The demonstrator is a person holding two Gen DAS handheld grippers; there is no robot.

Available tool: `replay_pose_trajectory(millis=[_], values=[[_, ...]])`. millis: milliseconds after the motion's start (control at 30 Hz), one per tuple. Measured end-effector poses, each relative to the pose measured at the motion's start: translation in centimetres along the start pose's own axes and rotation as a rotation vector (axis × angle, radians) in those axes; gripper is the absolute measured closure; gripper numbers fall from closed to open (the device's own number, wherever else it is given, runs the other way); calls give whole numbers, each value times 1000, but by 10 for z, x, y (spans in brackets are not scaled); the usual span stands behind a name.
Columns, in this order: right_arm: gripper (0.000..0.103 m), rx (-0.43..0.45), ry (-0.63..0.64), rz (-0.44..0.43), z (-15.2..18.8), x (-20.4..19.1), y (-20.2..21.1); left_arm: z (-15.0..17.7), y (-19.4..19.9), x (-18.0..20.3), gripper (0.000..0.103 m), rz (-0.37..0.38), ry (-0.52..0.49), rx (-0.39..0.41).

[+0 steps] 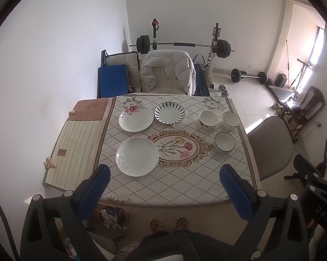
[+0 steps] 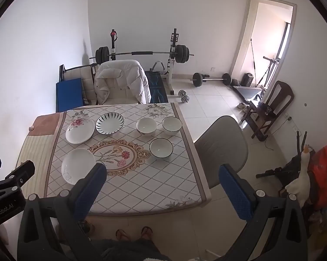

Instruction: Organize plates and bowls

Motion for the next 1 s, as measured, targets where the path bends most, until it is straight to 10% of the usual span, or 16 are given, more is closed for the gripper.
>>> replay_pose_trajectory(millis=[1000], values=[[0, 10, 9, -22, -3, -5, 5, -2, 6, -12, 0, -9, 6, 31]])
Point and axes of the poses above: each gripper's, at about its wrist camera, not at the fingertips, and y roughly against the way its jaws point, x to its right, z to its underside, the point moved 6 cm from there along -y, roughly the way its jaws point, and after that the axes turned 7 degrees about -y, right-handed, at the moved point
